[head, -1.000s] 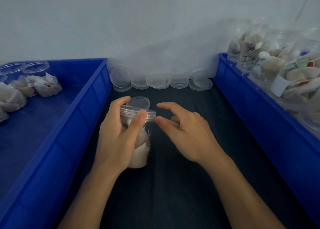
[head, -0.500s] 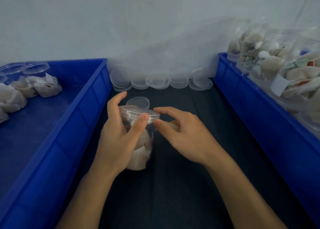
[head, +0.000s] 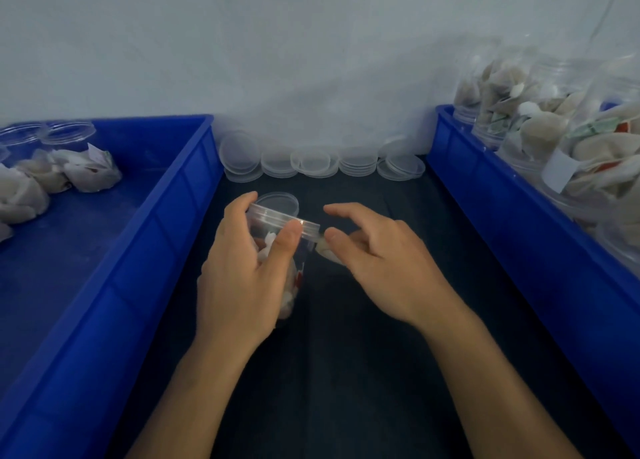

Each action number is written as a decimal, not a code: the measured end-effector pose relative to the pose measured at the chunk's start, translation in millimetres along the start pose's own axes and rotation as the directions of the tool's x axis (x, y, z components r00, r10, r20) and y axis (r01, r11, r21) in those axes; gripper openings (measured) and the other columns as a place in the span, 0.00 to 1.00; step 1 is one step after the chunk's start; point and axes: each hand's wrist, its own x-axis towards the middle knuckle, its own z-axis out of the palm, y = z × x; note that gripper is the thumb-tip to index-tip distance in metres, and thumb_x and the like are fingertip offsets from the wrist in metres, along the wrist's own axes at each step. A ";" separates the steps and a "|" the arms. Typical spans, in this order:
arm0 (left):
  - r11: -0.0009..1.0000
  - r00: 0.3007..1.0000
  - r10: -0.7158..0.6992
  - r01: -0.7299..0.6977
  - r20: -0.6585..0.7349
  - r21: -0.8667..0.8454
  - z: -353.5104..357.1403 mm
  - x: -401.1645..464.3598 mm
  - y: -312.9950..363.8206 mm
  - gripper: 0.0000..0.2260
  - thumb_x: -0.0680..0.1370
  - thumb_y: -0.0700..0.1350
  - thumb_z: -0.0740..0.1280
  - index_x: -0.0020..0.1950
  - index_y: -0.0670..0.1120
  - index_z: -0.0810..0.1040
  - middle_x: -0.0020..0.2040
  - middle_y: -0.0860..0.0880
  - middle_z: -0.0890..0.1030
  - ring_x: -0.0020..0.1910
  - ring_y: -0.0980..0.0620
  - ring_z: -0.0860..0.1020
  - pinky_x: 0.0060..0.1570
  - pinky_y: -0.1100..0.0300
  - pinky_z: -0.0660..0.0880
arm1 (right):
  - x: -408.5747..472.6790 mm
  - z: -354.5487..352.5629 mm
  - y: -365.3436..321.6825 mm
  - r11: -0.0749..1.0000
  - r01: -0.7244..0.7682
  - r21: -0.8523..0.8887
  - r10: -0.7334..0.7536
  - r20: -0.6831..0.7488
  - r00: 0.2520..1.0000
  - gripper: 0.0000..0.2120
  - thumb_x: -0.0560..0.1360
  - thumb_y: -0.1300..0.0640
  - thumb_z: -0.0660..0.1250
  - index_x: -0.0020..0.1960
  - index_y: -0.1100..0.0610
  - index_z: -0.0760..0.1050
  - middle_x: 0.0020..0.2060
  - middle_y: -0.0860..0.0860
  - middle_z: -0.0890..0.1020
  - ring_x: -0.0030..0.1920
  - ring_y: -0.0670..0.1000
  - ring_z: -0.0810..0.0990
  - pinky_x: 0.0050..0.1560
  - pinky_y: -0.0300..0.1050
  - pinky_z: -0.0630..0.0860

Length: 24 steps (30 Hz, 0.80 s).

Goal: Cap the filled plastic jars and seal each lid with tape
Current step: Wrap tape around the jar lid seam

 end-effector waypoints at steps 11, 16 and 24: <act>0.995 1.000 0.009 -0.008 0.013 -0.102 -0.4 5.0 -3.9 0.32 0.75 0.74 0.61 0.75 0.60 0.67 0.59 0.66 0.76 0.57 0.75 0.73 0.50 0.66 0.69 | 3.2 8.1 1.8 0.980 0.053 -0.194 -0.058 -0.018 0.998 0.22 0.83 0.35 0.53 0.73 0.38 0.70 0.30 0.39 0.79 0.37 0.42 0.79 0.47 0.52 0.80; 0.977 0.998 0.009 0.005 0.068 -0.213 -4.9 5.2 -5.8 0.31 0.75 0.72 0.62 0.74 0.59 0.69 0.58 0.71 0.78 0.58 0.71 0.77 0.52 0.70 0.73 | 3.1 13.4 -1.8 0.972 0.086 -0.218 -0.097 -0.041 0.994 0.23 0.82 0.35 0.51 0.73 0.38 0.71 0.27 0.40 0.75 0.34 0.45 0.78 0.42 0.51 0.79; 0.960 0.989 -0.036 0.075 0.144 -0.268 -8.3 5.3 -5.9 0.33 0.73 0.73 0.64 0.76 0.64 0.65 0.58 0.68 0.79 0.58 0.66 0.80 0.56 0.57 0.76 | -1.5 17.7 -6.7 0.956 0.114 -0.269 -0.137 -0.067 0.988 0.23 0.83 0.36 0.48 0.73 0.38 0.71 0.29 0.40 0.75 0.33 0.45 0.78 0.38 0.48 0.77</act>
